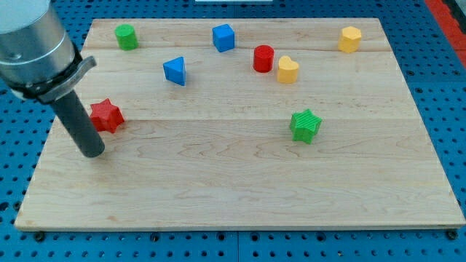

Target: Move red star upwards

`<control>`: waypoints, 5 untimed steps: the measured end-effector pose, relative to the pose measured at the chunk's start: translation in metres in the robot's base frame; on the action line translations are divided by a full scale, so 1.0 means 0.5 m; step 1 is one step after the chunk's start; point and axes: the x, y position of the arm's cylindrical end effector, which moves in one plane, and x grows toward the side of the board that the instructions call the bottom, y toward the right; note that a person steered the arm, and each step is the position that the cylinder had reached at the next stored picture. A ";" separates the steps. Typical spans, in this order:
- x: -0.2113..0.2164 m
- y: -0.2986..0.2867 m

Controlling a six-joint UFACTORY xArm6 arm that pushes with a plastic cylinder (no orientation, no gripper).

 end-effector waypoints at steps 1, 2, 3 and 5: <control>-0.074 -0.001; -0.060 -0.007; -0.053 0.074; -0.114 0.043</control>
